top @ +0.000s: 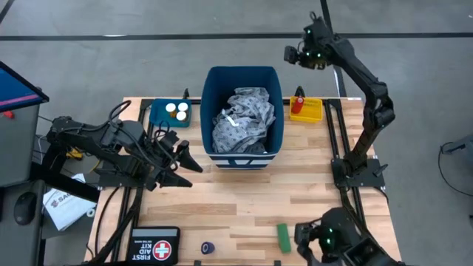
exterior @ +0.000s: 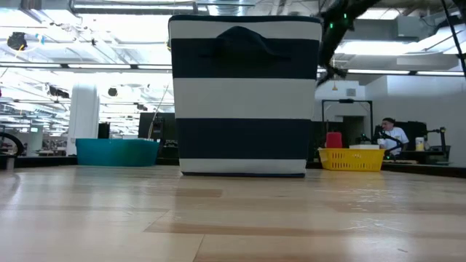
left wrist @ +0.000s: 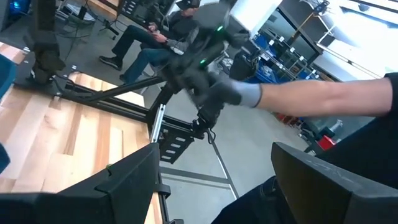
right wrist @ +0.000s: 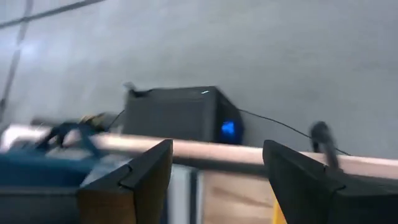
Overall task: Pick & place medical supplies in basket/bin
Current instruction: Put the green bandage into the yellow bin
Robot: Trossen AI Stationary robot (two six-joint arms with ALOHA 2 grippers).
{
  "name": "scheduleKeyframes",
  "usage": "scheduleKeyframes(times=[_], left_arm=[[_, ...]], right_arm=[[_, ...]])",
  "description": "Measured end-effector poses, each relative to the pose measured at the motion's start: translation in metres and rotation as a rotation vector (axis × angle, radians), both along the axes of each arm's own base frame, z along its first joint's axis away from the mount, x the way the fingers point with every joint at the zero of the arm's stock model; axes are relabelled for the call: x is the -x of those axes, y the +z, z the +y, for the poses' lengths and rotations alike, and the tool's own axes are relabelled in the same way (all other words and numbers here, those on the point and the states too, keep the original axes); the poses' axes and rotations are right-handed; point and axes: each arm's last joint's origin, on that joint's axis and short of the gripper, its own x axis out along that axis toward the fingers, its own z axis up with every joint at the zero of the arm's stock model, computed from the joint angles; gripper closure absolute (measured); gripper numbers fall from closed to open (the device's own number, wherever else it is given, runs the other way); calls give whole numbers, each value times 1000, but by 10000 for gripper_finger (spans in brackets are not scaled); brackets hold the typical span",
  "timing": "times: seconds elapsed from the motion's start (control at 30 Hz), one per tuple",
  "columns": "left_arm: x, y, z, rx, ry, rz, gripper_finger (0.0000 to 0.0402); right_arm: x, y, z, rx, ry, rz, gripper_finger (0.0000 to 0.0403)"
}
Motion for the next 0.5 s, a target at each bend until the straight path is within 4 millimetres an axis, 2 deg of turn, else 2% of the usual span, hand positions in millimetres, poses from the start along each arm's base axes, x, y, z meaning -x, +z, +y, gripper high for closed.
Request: scheduleKeyframes(times=[0.1,0.27,0.4,0.5], left_arm=[[0,1,0,4,-12,-10,100],[0,7,-1,22,-49,-72,100],[1,15,-3,20,-100,-159,100],[2,20,-3,3,-118,-227,100]], right_arm=[[-9,27,14,25,120,-45,157],[-24,82,52,109,339,-297,157],[-42,122,103,158,590,-525,157],[-56,140,154,161,790,-614,157]])
